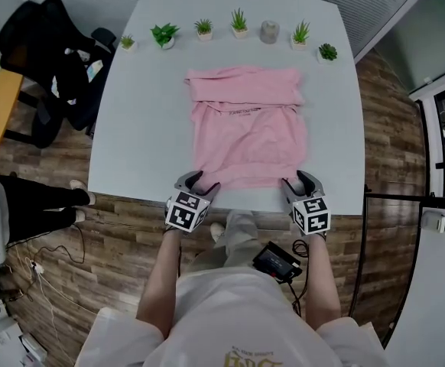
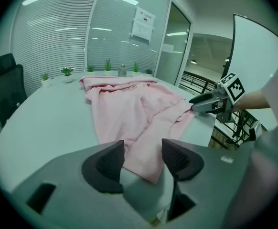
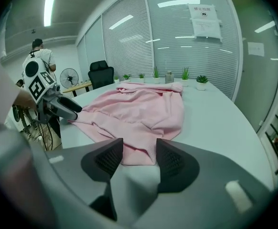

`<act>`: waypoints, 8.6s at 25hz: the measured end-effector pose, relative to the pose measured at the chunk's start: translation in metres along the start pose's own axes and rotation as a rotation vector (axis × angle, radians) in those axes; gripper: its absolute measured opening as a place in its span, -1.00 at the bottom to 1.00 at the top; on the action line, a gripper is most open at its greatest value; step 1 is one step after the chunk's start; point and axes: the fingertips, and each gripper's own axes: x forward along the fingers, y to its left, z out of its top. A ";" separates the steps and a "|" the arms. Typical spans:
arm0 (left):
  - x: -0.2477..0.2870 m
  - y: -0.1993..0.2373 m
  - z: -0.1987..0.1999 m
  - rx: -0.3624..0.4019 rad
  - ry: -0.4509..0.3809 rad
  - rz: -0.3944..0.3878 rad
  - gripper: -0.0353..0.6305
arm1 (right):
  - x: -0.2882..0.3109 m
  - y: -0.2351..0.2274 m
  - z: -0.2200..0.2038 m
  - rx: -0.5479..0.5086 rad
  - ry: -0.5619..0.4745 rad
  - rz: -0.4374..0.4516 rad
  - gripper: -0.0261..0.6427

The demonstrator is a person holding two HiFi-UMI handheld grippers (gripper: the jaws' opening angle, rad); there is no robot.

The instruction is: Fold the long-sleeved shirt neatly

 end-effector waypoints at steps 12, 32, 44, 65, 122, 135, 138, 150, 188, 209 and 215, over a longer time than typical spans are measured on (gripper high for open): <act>0.004 0.009 -0.004 0.006 0.000 0.036 -0.29 | 0.010 -0.002 -0.007 -0.088 0.070 -0.038 -0.29; 0.000 0.005 -0.003 0.059 0.019 0.063 -0.31 | 0.001 -0.010 -0.015 -0.030 0.062 -0.092 -0.40; -0.005 0.000 -0.007 0.080 0.006 0.064 -0.26 | 0.003 -0.010 -0.016 0.005 0.083 -0.061 -0.40; -0.010 0.009 -0.015 -0.014 0.031 0.046 -0.80 | 0.003 -0.002 -0.019 0.031 0.122 0.000 -0.78; -0.134 -0.034 0.035 -0.031 -0.182 -0.027 -0.81 | -0.143 0.047 0.036 -0.010 -0.119 -0.044 -0.78; -0.122 -0.012 0.076 -0.064 -0.216 -0.024 -0.81 | -0.125 0.020 0.085 -0.025 -0.156 -0.043 -0.78; -0.115 -0.004 0.087 -0.071 -0.220 -0.023 -0.81 | -0.119 0.013 0.094 -0.021 -0.161 -0.041 -0.78; -0.088 0.033 0.129 -0.098 -0.227 -0.022 -0.81 | -0.080 -0.020 0.134 0.051 -0.189 -0.030 -0.78; -0.027 0.139 0.202 -0.049 -0.140 0.226 -0.81 | 0.023 -0.068 0.234 -0.017 -0.177 -0.030 -0.78; 0.007 0.163 0.210 0.025 -0.055 0.391 -0.81 | 0.063 -0.095 0.246 -0.066 -0.126 -0.106 -0.78; 0.010 0.166 0.214 0.020 -0.050 0.410 -0.81 | 0.069 -0.097 0.256 -0.073 -0.135 -0.094 -0.80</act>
